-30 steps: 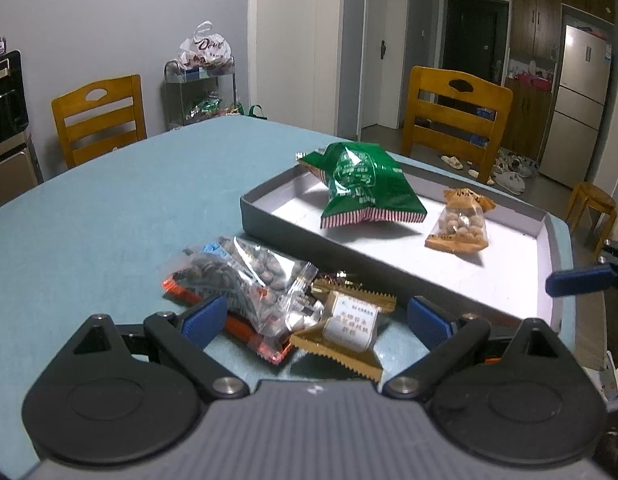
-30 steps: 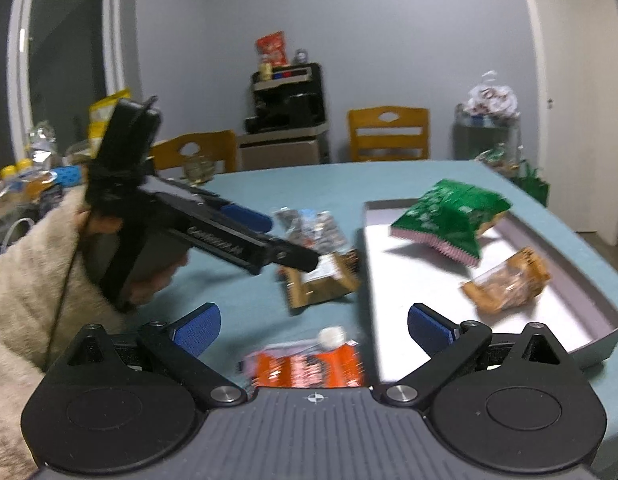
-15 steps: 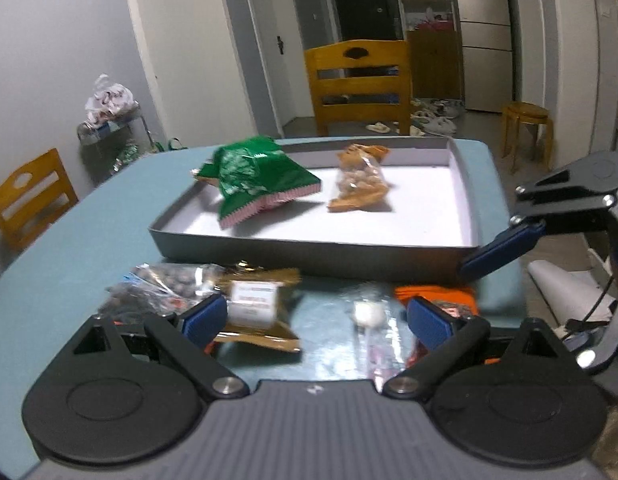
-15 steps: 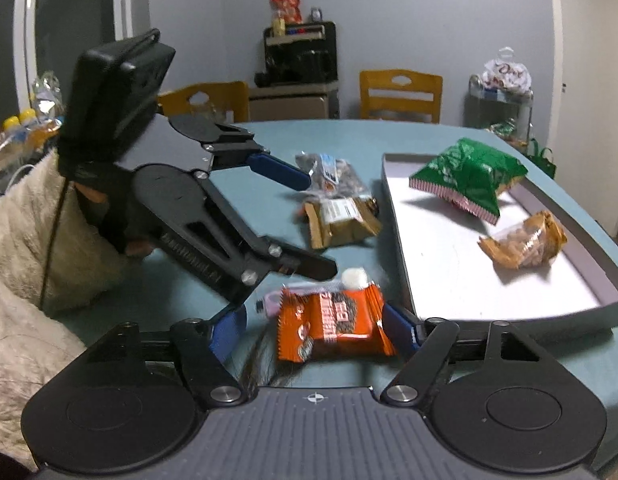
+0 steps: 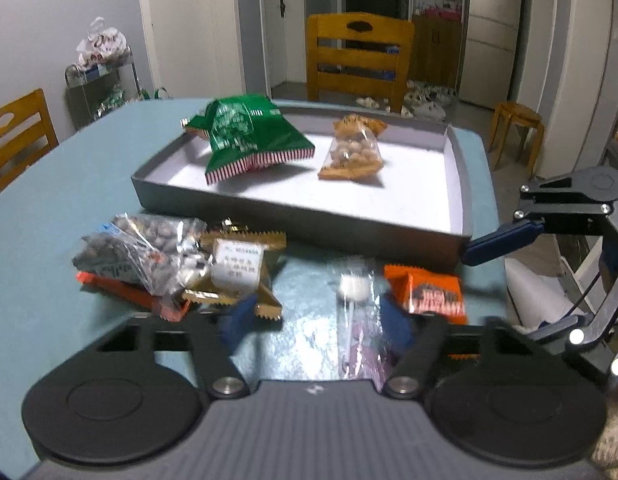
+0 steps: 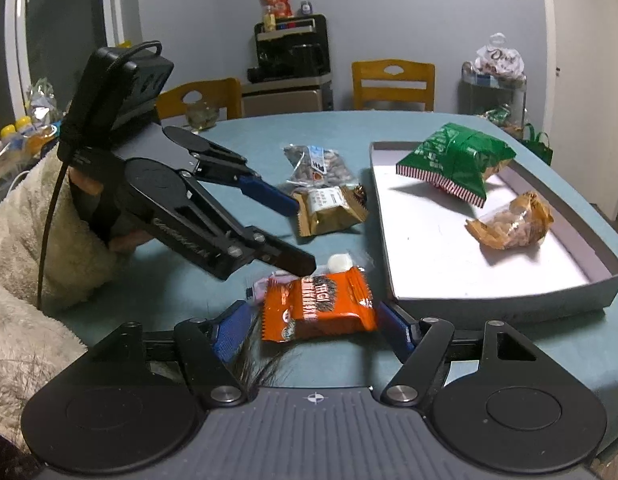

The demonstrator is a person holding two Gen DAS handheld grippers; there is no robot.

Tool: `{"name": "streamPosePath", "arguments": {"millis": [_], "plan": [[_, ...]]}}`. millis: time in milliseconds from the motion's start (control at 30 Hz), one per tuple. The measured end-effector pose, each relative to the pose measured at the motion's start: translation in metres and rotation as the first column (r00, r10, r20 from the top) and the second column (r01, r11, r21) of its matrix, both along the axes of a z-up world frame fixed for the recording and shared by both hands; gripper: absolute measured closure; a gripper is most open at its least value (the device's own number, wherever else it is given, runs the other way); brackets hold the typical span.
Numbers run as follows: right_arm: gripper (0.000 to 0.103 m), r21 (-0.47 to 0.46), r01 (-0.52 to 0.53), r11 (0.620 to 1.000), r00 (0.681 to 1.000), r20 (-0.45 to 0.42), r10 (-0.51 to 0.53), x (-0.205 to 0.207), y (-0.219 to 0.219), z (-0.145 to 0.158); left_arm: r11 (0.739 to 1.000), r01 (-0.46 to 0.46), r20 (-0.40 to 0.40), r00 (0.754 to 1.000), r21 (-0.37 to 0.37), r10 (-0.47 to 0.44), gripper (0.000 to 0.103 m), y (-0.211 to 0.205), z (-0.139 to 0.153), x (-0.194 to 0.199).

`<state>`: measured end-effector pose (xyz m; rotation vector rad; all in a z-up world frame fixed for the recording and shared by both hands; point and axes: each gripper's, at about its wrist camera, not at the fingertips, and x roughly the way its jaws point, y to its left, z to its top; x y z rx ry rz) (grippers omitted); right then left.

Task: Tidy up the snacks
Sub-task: 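Grasp the small clear bag with the left tool while the right tool grasps the orange packet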

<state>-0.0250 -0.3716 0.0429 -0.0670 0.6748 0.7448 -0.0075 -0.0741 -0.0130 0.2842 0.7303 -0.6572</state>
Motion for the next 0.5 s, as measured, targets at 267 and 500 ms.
{"name": "streamPosePath", "arguments": {"millis": [267, 500], "plan": [[0.042, 0.000, -0.022, 1.000, 0.999, -0.045, 0.022, 0.001, 0.004, -0.002, 1.000, 0.010, -0.029, 1.000, -0.004, -0.010, 0.061, -0.013, -0.008, -0.003], [0.042, -0.003, 0.009, 1.000, 0.998, -0.057, -0.009, 0.009, 0.013, -0.007, 1.000, -0.002, -0.013, 1.000, -0.014, 0.002, 0.083, -0.017, -0.009, -0.004]]}}
